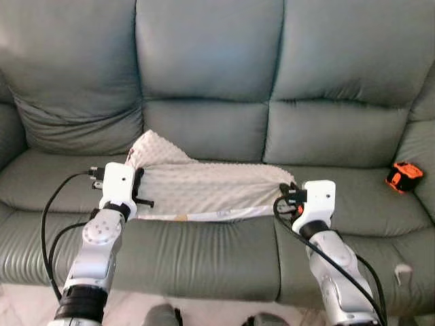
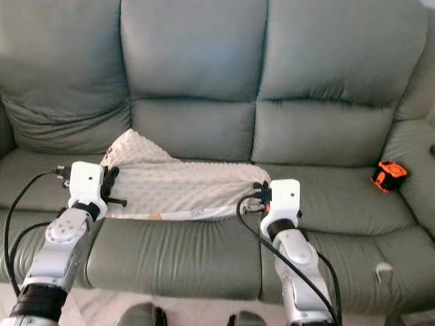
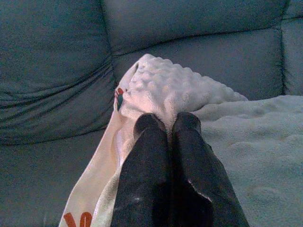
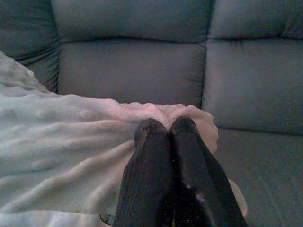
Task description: Move the pillow to the sofa
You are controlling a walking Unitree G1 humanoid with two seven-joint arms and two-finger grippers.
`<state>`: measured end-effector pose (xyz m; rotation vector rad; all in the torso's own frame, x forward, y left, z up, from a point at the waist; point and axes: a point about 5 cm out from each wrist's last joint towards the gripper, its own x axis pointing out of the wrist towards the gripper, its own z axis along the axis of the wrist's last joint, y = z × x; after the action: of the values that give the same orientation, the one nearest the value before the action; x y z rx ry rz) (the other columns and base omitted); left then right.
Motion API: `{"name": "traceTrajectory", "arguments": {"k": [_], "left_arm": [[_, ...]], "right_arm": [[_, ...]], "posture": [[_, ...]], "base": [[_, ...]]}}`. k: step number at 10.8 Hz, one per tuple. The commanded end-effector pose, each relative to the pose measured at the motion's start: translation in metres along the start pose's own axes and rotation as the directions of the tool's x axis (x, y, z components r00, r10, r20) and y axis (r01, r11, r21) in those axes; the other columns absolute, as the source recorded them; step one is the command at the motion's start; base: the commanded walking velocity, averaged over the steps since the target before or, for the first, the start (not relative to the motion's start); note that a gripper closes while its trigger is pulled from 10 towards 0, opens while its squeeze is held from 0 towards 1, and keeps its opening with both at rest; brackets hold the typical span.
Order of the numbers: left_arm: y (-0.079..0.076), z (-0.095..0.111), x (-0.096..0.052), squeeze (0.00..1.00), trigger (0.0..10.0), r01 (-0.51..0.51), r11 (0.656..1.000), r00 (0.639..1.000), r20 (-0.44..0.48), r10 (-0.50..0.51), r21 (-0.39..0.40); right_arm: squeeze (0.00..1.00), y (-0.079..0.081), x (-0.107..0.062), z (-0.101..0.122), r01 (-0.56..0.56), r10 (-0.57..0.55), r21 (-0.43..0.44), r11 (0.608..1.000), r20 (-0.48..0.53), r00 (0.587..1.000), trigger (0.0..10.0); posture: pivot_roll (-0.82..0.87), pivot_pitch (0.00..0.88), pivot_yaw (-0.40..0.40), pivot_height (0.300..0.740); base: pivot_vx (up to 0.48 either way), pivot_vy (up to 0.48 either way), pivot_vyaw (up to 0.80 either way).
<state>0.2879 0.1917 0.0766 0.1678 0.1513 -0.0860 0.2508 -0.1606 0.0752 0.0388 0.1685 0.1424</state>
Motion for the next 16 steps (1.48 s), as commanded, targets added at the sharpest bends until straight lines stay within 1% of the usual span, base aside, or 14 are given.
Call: {"name": "traceTrajectory", "arguments": {"k": [1,4,5,7,9,14,16], "left_arm": [[0.009,0.006,0.001,0.0,10.0,-0.03,0.999,0.999,0.025,0.03,0.017],[0.009,0.009,0.003,0.0,10.0,-0.03,0.999,0.999,0.032,0.03,0.021],[0.012,0.013,0.004,0.0,10.0,-0.04,0.999,0.998,0.051,0.038,0.03],[0.019,0.017,0.004,0.0,10.0,-0.092,0.995,0.993,0.077,0.089,0.044],[0.022,0.02,0.005,0.0,10.0,-0.12,0.992,0.989,0.09,0.116,0.049],[0.016,0.02,0.007,0.0,10.0,-0.094,0.995,0.99,0.106,0.09,0.032],[0.015,0.02,0.007,0.0,10.0,-0.091,0.996,0.99,0.108,0.087,0.026]], "right_arm": [[0.0,-0.009,-0.003,0.009,0.031,-0.031,-0.002,1.0,0.035,0.999,10.0],[0.0,-0.012,-0.002,0.01,0.043,-0.043,-0.002,0.999,0.039,0.998,10.0],[0.0,-0.011,0.0,0.011,0.041,-0.041,0.001,0.999,0.042,0.998,10.0],[0.0,-0.012,-0.002,0.011,0.03,-0.03,-0.001,1.0,0.05,0.998,10.0],[0.0,-0.017,-0.003,0.012,0.029,-0.029,-0.007,1.0,0.052,0.998,10.0],[0.0,-0.011,-0.004,0.012,0.009,-0.01,0.009,1.0,0.061,0.998,10.0],[0.0,-0.013,-0.007,0.012,0.005,-0.004,-0.012,1.0,0.064,0.998,10.0]], "posture": [[-0.04,0.0,0.021,0.655],[-0.04,0.0,0.022,0.655],[-0.03,0.0,0.023,0.655],[-0.03,0.0,0.021,0.655],[-0.04,0.0,0.019,0.655],[-0.04,0.0,0.023,0.655],[-0.05,0.0,0.022,0.655]], "base": [[0.0,0.0,0.0],[0.0,0.0,0.0],[0.0,0.0,0.0],[0.0,0.0,0.0],[0.0,0.0,0.0],[0.0,0.0,0.0],[0.287,0.0,0.0]]}}
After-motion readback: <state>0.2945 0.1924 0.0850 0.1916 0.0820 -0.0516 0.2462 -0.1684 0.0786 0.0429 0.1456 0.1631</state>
